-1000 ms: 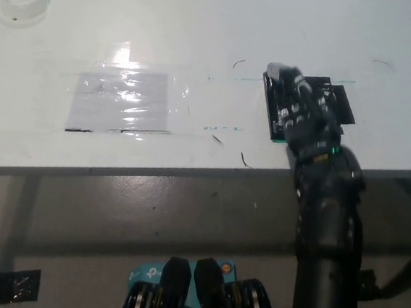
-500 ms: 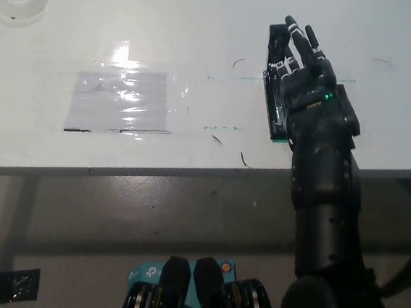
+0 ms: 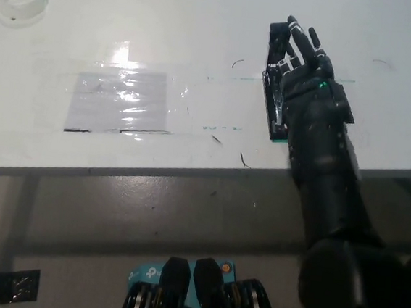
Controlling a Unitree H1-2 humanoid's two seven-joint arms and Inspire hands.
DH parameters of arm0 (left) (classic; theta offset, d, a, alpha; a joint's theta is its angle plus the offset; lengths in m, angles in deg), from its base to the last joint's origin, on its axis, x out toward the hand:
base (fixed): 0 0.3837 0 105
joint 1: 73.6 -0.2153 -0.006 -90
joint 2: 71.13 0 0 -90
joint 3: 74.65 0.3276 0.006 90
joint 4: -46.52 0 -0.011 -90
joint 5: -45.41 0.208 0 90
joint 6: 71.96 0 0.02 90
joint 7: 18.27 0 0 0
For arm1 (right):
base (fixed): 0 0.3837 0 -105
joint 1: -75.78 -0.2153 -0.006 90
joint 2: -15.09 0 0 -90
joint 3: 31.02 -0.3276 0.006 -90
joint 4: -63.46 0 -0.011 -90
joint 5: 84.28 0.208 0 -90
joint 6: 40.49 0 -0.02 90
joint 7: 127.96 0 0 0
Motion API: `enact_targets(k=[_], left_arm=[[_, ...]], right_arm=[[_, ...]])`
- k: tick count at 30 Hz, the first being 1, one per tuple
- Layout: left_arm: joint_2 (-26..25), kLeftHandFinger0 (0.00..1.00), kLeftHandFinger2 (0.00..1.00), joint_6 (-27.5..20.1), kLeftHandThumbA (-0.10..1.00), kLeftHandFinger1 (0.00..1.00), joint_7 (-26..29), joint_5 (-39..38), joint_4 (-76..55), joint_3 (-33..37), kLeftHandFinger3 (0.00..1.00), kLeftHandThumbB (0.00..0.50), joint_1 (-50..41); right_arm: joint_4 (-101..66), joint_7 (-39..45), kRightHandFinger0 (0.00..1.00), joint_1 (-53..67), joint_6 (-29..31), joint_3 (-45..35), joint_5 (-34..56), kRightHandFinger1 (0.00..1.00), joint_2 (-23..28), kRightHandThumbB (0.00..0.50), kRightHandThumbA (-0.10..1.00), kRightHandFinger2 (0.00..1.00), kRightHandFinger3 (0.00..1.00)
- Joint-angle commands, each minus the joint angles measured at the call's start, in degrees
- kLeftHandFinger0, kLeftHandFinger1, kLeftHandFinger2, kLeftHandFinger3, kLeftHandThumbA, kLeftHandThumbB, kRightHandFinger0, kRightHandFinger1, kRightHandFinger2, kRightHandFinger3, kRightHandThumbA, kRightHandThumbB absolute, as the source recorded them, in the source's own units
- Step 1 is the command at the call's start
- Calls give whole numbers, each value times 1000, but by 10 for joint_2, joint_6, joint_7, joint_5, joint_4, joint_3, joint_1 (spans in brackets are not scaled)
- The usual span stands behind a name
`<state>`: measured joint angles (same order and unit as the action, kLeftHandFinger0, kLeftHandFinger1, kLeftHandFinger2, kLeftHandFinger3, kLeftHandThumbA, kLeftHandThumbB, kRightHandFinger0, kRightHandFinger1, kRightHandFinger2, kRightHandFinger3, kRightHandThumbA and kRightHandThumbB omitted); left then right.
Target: A stapler is kept infront of the robot on the black mark on the desk and the robot uses its right hand to lift the top of the stapler to open it
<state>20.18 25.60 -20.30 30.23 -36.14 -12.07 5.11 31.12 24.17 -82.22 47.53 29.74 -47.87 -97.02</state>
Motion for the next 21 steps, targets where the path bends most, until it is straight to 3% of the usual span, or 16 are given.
enact_targets(k=[1,5,7,9,14,15,16,20,21], left_arm=[[-6,437,609,1,1000,498,7,-4,-27,-3,791,226,-11],[-11,433,610,-12,1000,494,2,-3,-6,-3,791,243,-6],[-13,432,605,-17,1000,488,2,-1,-2,-2,805,257,-5],[-9,455,614,0,1000,501,3,-3,-21,-1,822,246,-12],[-12,449,616,-4,1000,503,3,-3,-12,-1,803,259,-7],[-11,454,635,-7,1000,511,5,0,-11,-1,809,247,-6],[-11,456,628,-3,1000,512,7,2,-17,0,805,251,-6],[-12,455,623,4,1000,499,3,-7,-23,-3,817,240,-9],[-13,444,620,1,1000,490,4,-3,-18,-3,820,262,-8]], right_arm=[[75,37,448,-92,77,-4,-6,499,28,0,739,587,747],[135,48,487,-124,96,-12,-1,527,47,0,747,597,730],[162,46,497,-144,103,-14,-2,491,55,0,749,544,712],[180,40,417,-156,111,-13,-7,427,61,0,733,502,697],[199,45,508,-202,122,-41,17,525,63,0,757,598,781],[201,41,488,-208,123,-38,10,512,62,0,766,597,782],[201,33,434,-212,123,-29,-2,443,58,0,783,539,719],[200,35,428,-206,125,-26,-7,443,49,0,762,533,711],[200,38,440,-198,125,-26,-7,465,45,0,762,545,720]])
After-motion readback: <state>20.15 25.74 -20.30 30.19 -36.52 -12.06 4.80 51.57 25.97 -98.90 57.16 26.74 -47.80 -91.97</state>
